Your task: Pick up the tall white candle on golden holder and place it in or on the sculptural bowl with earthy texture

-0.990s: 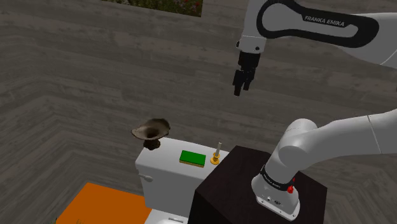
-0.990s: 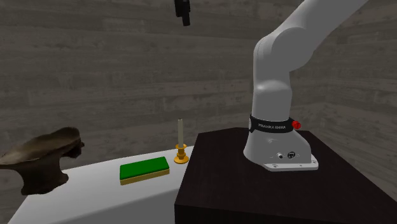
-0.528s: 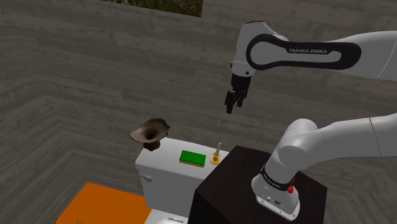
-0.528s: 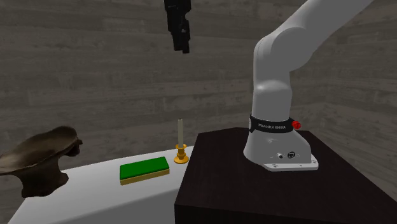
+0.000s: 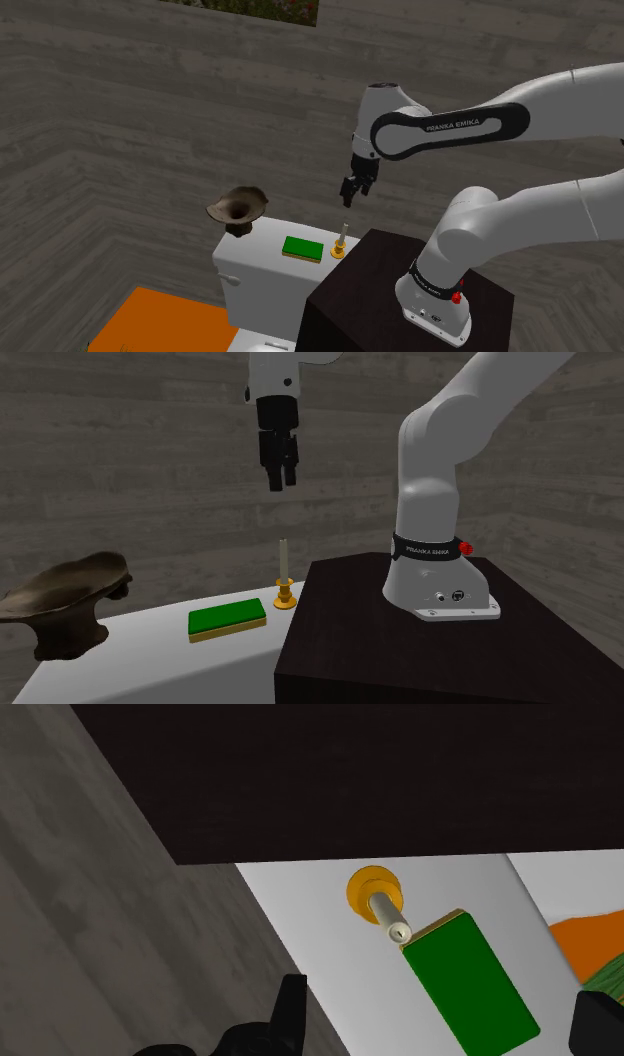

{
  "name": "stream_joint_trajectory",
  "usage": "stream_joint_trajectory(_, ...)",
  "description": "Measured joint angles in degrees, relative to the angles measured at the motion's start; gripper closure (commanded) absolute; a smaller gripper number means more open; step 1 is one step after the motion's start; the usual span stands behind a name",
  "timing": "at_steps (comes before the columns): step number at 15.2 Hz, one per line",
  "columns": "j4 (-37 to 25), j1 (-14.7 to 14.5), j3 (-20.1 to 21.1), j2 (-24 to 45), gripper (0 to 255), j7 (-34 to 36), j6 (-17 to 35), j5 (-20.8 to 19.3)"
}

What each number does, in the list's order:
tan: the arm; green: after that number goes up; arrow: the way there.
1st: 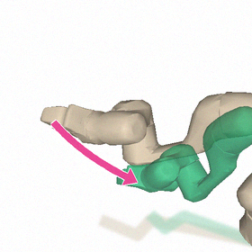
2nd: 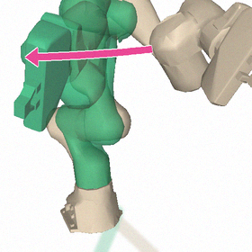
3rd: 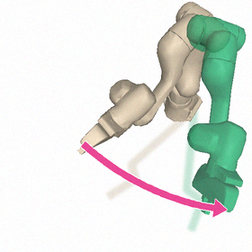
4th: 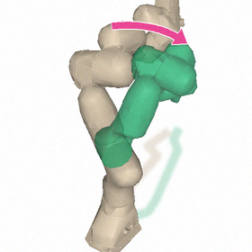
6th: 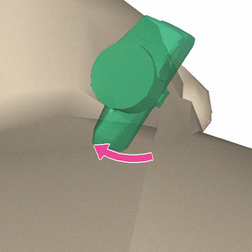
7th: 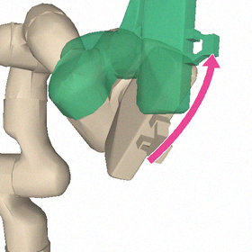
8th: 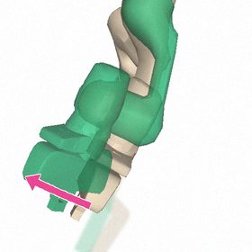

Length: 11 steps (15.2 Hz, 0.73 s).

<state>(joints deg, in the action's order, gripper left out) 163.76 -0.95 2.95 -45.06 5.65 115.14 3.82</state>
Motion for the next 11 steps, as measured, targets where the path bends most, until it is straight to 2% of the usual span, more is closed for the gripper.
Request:
stream_joint_trajectory(5, 6.08, 0.02, 2.05, 8.61, 0, 2.51, 15.49, 0.92)
stream_joint_trajectory(11, 8.96, -0.09, 2.95, 14.90, 0, 3.40, 25.25, 1.43)
